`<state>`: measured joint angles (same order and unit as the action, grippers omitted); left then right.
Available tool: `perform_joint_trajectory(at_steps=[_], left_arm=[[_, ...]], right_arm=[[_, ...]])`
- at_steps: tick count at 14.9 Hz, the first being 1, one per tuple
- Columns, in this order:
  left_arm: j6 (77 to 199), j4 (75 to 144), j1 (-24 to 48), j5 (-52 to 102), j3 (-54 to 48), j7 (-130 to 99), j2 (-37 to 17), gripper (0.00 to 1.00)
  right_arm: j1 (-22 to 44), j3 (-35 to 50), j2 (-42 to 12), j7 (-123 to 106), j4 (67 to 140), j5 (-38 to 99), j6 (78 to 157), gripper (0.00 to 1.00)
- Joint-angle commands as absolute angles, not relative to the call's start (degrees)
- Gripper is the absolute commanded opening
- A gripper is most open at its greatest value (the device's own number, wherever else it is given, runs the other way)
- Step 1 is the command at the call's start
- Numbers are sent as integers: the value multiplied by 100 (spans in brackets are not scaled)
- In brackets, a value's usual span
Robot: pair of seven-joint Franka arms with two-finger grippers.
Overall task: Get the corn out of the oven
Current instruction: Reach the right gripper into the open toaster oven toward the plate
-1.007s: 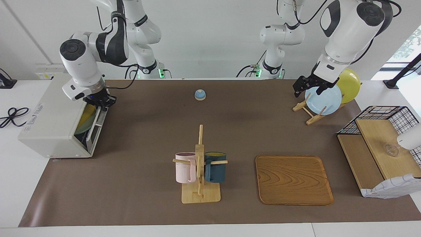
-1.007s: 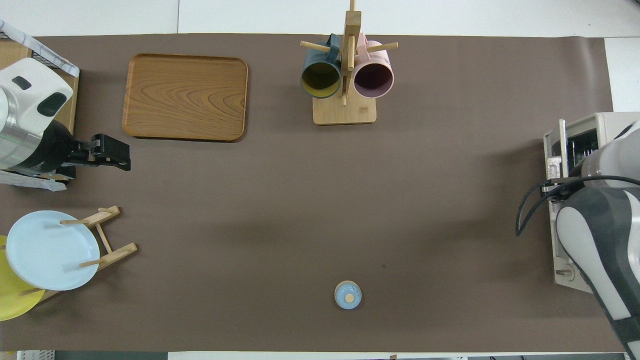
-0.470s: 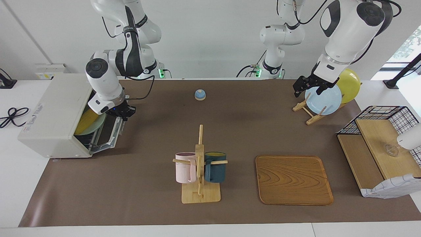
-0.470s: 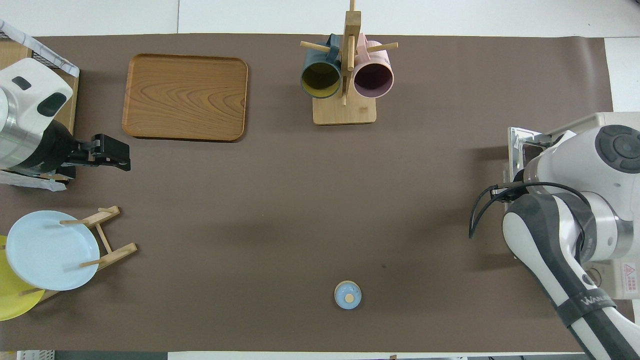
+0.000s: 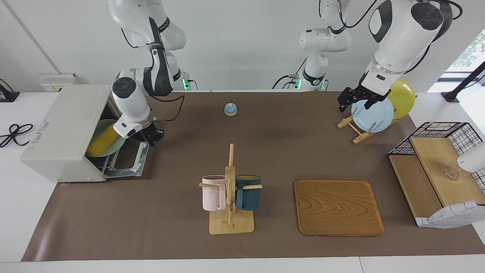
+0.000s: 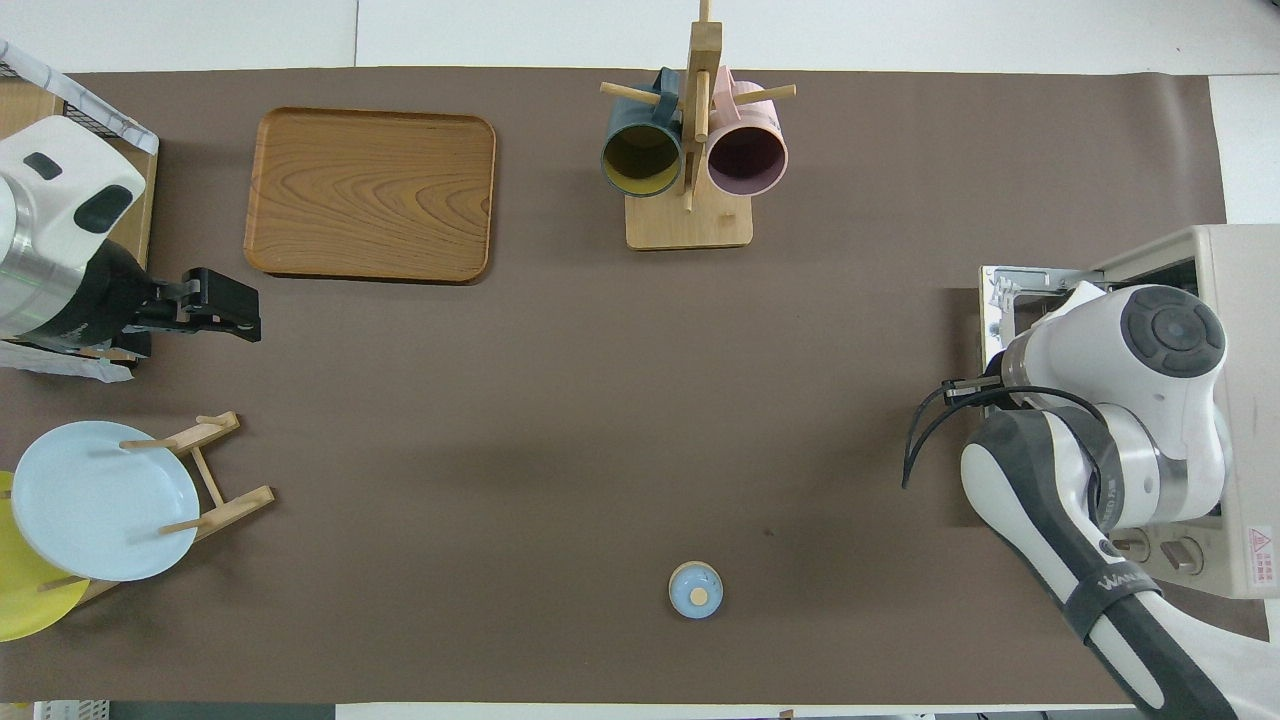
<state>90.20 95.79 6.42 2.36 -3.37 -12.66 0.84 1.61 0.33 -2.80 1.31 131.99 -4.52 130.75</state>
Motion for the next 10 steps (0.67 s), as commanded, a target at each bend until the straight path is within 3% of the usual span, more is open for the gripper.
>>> perform_joint_trajectory(at_steps=[1, 7, 10], left_arm=[[8974, 9606, 606, 141, -360, -1292, 167, 100], [8974, 9606, 606, 141, -360, -1292, 167, 100], [8974, 9606, 606, 141, -360, -1292, 176, 100]], right_arm=[[-185, -229, -475, -9, 13184, -678, 13306, 0], [-97, -194, -642, 96, 13157, -238, 13333, 0], [438, -185, -668, 823, 13096, -70, 13333, 0]])
